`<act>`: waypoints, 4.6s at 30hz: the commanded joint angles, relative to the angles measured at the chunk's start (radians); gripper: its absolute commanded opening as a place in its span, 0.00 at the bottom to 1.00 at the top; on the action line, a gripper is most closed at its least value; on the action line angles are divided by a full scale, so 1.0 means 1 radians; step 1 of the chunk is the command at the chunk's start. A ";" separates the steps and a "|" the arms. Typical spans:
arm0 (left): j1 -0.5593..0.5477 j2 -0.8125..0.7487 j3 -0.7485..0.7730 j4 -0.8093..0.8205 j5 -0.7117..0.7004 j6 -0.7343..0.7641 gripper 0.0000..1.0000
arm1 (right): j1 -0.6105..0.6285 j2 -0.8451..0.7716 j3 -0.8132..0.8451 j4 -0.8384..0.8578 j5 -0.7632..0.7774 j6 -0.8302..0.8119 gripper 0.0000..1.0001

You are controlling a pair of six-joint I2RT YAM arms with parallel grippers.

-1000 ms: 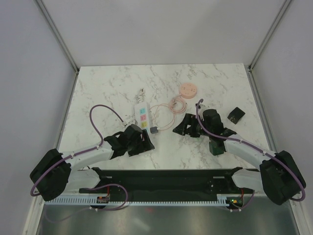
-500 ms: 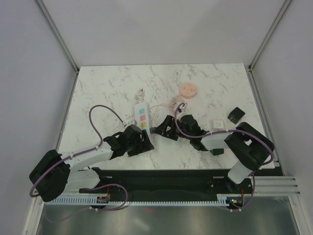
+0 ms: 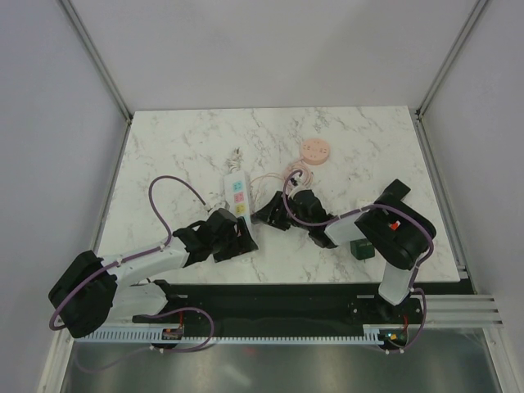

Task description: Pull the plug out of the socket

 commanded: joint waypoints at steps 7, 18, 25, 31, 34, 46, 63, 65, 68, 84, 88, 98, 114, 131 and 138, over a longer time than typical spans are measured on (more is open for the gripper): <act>0.004 0.018 -0.044 -0.121 -0.024 -0.014 0.02 | 0.005 0.018 0.030 0.077 0.020 0.003 0.37; 0.004 0.001 -0.060 -0.121 -0.028 -0.034 0.02 | 0.003 -0.011 -0.008 0.088 0.035 0.020 0.00; 0.006 -0.002 -0.064 -0.121 -0.025 -0.036 0.02 | -0.015 -0.029 -0.030 0.105 0.002 0.023 0.00; 0.009 -0.005 -0.070 -0.115 -0.018 -0.039 0.02 | -0.035 0.050 -0.080 0.270 -0.061 0.084 0.00; 0.011 -0.007 -0.070 -0.114 -0.016 -0.039 0.02 | -0.036 0.105 -0.094 0.348 -0.090 0.125 0.00; 0.012 -0.013 -0.073 -0.114 -0.015 -0.040 0.02 | -0.047 -0.086 -0.057 0.010 -0.009 -0.072 0.00; 0.023 -0.101 0.013 -0.229 -0.097 -0.017 0.02 | -0.072 -0.344 -0.048 -0.297 0.112 -0.256 0.00; 0.049 -0.105 0.013 -0.233 -0.101 -0.010 0.02 | -0.075 -0.377 -0.047 -0.329 0.127 -0.282 0.00; 0.108 -0.093 0.019 -0.233 -0.079 0.016 0.02 | -0.086 -0.422 -0.042 -0.398 0.143 -0.321 0.00; 0.301 0.129 0.180 -0.222 -0.087 0.191 0.02 | -0.182 -0.296 0.025 -0.468 -0.109 -0.376 0.05; 0.304 0.198 0.231 -0.244 -0.108 0.228 0.02 | -0.198 -0.179 0.087 -0.475 -0.155 -0.413 0.10; 0.317 0.300 0.320 -0.262 -0.131 0.274 0.02 | -0.247 -0.071 0.177 -0.512 -0.186 -0.454 0.24; 0.337 0.208 0.315 -0.267 -0.072 0.286 0.77 | -0.432 -0.209 0.081 -0.645 -0.210 -0.574 0.34; 0.339 0.114 0.285 -0.275 -0.007 0.322 1.00 | -0.675 -0.279 0.048 -0.747 -0.279 -0.634 0.42; 0.339 0.035 0.289 -0.275 0.008 0.325 0.99 | -0.676 -0.296 0.068 -0.822 -0.219 -0.667 0.59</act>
